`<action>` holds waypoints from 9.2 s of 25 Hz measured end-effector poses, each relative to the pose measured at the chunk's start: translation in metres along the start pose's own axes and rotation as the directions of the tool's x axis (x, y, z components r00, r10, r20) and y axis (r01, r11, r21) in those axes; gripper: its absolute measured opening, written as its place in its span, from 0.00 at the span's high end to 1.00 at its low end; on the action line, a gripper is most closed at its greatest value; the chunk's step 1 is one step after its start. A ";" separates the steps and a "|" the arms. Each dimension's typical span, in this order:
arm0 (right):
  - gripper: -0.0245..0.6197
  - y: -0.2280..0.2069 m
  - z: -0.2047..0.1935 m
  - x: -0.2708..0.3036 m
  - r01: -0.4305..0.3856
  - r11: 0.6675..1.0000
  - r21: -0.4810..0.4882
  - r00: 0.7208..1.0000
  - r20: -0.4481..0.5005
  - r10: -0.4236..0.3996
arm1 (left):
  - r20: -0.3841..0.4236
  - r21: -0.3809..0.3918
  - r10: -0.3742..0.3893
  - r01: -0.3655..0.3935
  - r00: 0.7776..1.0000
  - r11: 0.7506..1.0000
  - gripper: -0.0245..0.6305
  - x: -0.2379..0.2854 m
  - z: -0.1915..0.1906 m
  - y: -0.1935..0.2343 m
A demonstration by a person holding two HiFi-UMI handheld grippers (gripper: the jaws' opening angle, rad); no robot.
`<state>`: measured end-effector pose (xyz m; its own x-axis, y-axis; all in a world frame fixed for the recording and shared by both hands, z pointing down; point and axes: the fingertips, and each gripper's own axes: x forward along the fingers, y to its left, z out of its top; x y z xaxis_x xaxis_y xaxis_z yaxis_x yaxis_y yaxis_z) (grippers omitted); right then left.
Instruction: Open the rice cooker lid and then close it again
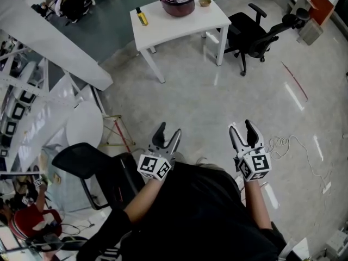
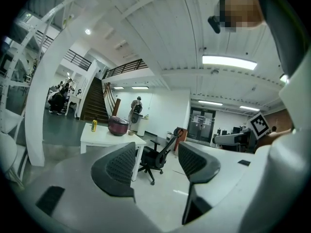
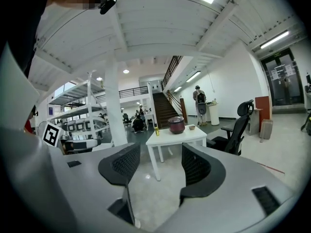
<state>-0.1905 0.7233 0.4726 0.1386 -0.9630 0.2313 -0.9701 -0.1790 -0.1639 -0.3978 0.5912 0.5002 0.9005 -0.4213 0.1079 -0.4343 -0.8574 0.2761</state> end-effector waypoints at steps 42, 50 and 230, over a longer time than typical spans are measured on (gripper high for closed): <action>0.60 -0.151 0.157 0.462 0.161 0.986 -0.035 0.987 0.002 -0.161 | 0.037 -0.016 -0.188 0.188 0.982 0.982 0.57 0.431 0.150 0.272; 0.60 -0.148 0.160 0.502 0.136 0.990 -0.044 0.990 -0.026 -0.138 | 0.036 -0.021 -0.166 0.167 0.986 0.986 0.57 0.444 0.152 0.301; 0.96 -0.218 0.211 0.957 -0.366 0.928 -0.073 0.897 -0.294 0.331 | 0.116 -0.078 0.066 -0.057 0.991 0.995 0.57 0.757 0.277 0.505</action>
<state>0.1953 -0.2015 0.5270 -0.2550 -0.8635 0.4350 -0.9653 0.2010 -0.1669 0.0577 -0.2421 0.4565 0.8610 -0.5084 0.0139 -0.4816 -0.8063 0.3435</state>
